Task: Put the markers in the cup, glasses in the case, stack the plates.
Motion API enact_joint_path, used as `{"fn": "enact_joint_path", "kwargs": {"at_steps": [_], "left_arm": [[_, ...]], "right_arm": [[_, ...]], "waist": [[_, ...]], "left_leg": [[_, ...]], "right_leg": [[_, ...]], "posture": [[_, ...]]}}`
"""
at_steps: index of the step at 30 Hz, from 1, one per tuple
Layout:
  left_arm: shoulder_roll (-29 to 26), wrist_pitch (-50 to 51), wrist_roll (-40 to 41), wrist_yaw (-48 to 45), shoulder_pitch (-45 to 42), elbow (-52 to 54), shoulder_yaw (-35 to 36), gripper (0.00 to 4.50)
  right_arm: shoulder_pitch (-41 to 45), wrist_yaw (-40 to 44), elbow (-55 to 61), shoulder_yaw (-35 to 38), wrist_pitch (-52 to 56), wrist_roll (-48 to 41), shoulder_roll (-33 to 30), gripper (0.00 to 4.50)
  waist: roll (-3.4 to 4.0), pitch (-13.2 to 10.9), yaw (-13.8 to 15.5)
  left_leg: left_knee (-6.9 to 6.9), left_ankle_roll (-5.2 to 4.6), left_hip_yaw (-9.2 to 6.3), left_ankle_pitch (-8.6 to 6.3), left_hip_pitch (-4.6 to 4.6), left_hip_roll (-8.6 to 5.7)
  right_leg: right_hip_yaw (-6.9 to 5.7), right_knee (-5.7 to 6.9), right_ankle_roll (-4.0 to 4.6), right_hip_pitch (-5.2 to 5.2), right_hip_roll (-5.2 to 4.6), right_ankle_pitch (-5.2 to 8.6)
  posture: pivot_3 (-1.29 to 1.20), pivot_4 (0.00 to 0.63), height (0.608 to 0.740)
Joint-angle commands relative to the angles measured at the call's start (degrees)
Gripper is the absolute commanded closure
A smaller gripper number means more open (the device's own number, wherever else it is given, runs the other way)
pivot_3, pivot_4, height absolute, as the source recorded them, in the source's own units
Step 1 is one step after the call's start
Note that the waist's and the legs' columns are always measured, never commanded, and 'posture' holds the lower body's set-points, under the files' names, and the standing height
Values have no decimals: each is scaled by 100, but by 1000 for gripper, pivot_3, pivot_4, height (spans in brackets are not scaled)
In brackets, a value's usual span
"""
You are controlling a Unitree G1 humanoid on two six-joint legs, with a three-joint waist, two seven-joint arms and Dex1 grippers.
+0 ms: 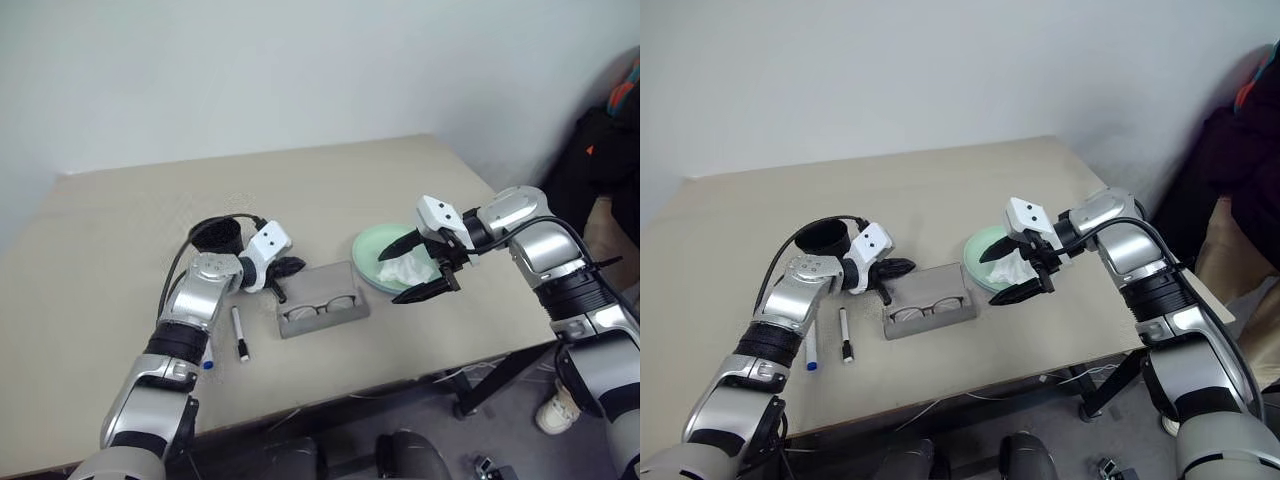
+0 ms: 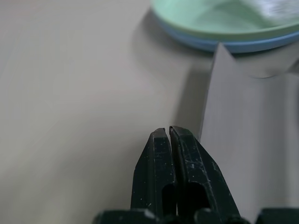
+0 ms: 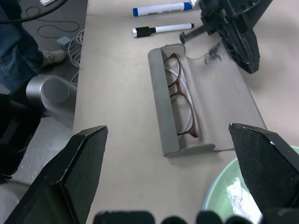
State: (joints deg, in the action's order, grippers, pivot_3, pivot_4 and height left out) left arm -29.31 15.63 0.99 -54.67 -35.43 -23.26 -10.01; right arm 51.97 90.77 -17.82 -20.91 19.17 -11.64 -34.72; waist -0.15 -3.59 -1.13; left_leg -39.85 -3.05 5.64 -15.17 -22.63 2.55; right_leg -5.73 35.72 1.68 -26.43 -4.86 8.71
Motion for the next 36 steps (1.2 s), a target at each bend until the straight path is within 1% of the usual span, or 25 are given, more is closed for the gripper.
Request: {"fn": "enact_joint_path", "kwargs": {"at_steps": [1,8,14,21,24,26,28,29,32,36], "left_arm": [[-155,65,39,-406,105,479,-189,4476],[-364,436,171,-900,295,1216,-259,4476],[-682,615,136,-1260,615,1811,-457,4476],[-825,623,42,-1164,937,2082,-532,4476],[-815,719,90,-1080,979,2194,-472,4476],[-771,865,225,-959,955,2411,-290,4476],[-731,1139,357,-773,893,2666,-98,4476],[-764,1345,300,-603,865,2818,-48,4476],[-876,2301,227,-167,854,3264,92,4476],[-832,3464,299,432,1141,3979,370,4476]], "right_arm": [[169,-58,72,210,-97,-19,5,0],[179,-82,49,211,-139,-15,26,0],[205,-85,17,209,-174,-12,39,0],[225,-85,-12,211,-201,-10,58,0],[234,-75,-22,210,-205,-9,64,0],[239,-64,-40,203,-220,-3,65,0],[244,-55,-45,196,-217,1,72,0],[245,-55,-45,192,-216,4,80,0],[252,-40,-55,182,-218,8,98,0],[251,-27,-40,178,-196,-1,107,0]], "waist": [[1,0,0],[1,0,-2],[1,0,-8],[2,0,-7],[2,0,-7],[2,0,-7],[2,-1,-7],[1,-2,-6],[1,-2,-7],[1,-2,-14]], "left_leg": [[0,-1,0,0,0,0],[0,0,2,-1,1,3],[0,0,2,-1,1,3],[0,0,1,-2,2,10],[0,0,1,-1,3,12],[0,0,1,-2,3,13],[0,0,1,-1,0,14],[0,0,0,-1,0,14],[0,-1,-1,-1,0,12],[0,-1,-2,-1,1,9]], "right_leg": [[0,0,0,0,0,0],[1,-1,1,1,-1,0],[2,0,1,-3,2,1],[2,-1,1,-1,-1,1],[3,-1,1,0,-1,1],[3,-1,1,-1,-1,1],[3,-1,1,-3,-1,1],[2,-1,1,-2,-1,1],[3,-1,1,-2,0,1],[3,-1,0,0,1,1]], "posture": [[0,0,737],[0,0,737],[0,0,737],[0,0,737],[0,0,737],[0,0,737],[0,0,737],[0,0,737],[0,0,737],[0,0,737]]}}
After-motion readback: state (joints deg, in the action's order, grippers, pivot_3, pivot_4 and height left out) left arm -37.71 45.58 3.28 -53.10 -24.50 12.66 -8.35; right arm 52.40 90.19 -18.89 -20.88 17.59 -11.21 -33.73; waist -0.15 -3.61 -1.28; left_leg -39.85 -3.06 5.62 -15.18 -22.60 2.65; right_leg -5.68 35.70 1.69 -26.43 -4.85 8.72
